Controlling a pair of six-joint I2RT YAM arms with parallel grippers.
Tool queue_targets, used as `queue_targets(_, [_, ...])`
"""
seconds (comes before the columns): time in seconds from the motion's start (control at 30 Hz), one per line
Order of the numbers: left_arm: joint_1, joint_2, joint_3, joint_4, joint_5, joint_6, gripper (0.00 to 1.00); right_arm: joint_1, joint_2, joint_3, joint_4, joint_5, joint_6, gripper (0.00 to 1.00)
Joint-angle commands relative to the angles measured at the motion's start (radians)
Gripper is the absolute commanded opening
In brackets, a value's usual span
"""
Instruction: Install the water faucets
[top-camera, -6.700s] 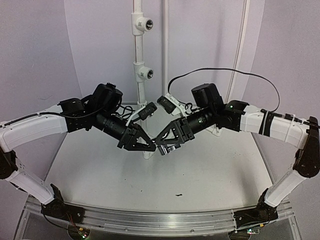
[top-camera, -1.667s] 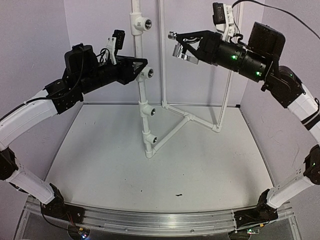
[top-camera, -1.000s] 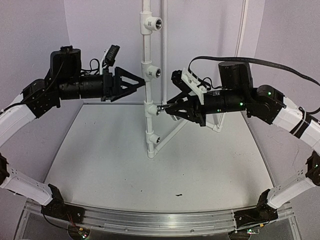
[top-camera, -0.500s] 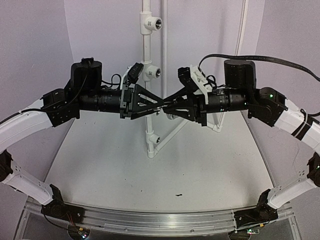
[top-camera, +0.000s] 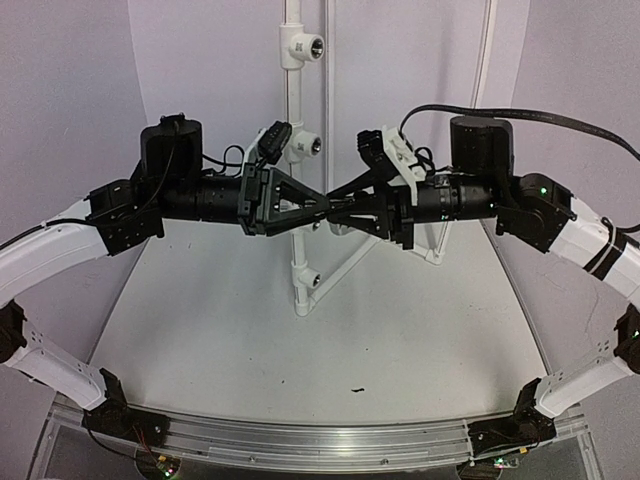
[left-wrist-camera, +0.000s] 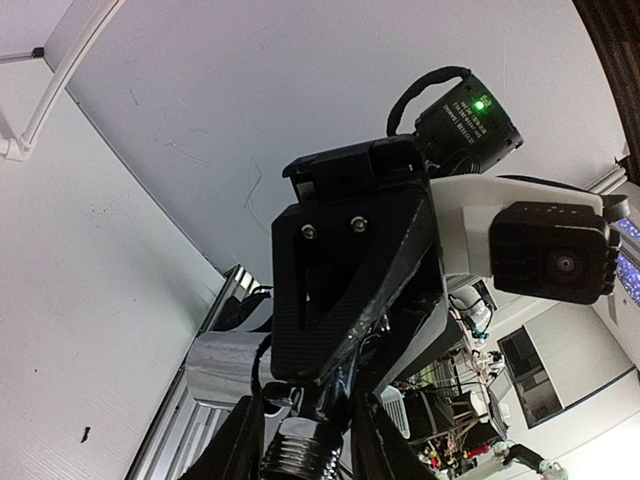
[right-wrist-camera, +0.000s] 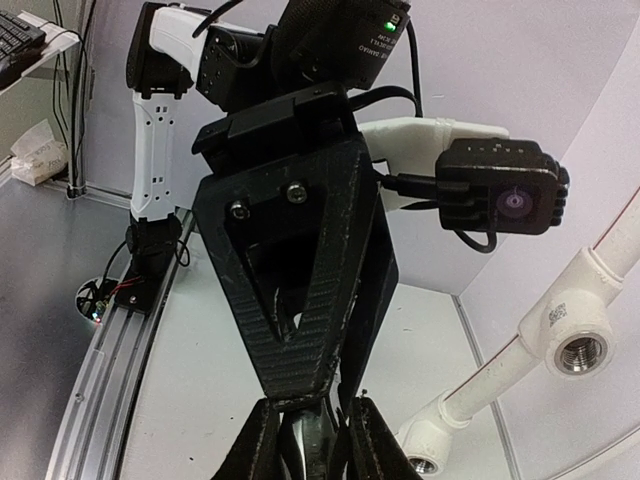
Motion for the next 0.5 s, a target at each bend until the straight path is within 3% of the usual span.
queue_targets(0.0, [-0.005,-0.022,-0.011,0.055,0.038,-0.003,0.33,0.004,0.009,0.055,0.080,0.032,-0.004,0.00])
queue_targets(0.07, [-0.005,-0.025,-0.009,0.060,0.039,0.001,0.27,0.004,0.015,0.061,0.080,0.022,0.001,0.00])
queue_targets(0.2, [-0.005,-0.039,0.002,0.069,0.048,0.031,0.01,0.004,0.014,0.055,0.080,0.012,0.010,0.00])
queue_targets(0.27, [-0.005,-0.055,-0.003,0.071,0.033,0.058,0.00,0.004,0.005,0.049,0.080,0.016,0.039,0.05])
queue_targets(0.3, [-0.005,-0.064,-0.005,0.072,0.031,0.072,0.00,0.004,-0.001,0.048,0.075,0.017,0.059,0.15])
queue_targets(0.37, [-0.005,-0.080,-0.008,0.074,0.035,0.105,0.00,0.004,-0.017,0.044,0.060,0.015,0.098,0.50])
queue_targets(0.43, [-0.006,-0.090,-0.007,0.075,0.047,0.138,0.00,0.004,-0.030,0.030,0.052,0.003,0.113,0.66])
queue_targets(0.47, [-0.005,-0.090,-0.005,0.075,0.055,0.149,0.00,0.004,-0.031,0.029,0.047,-0.001,0.116,0.68])
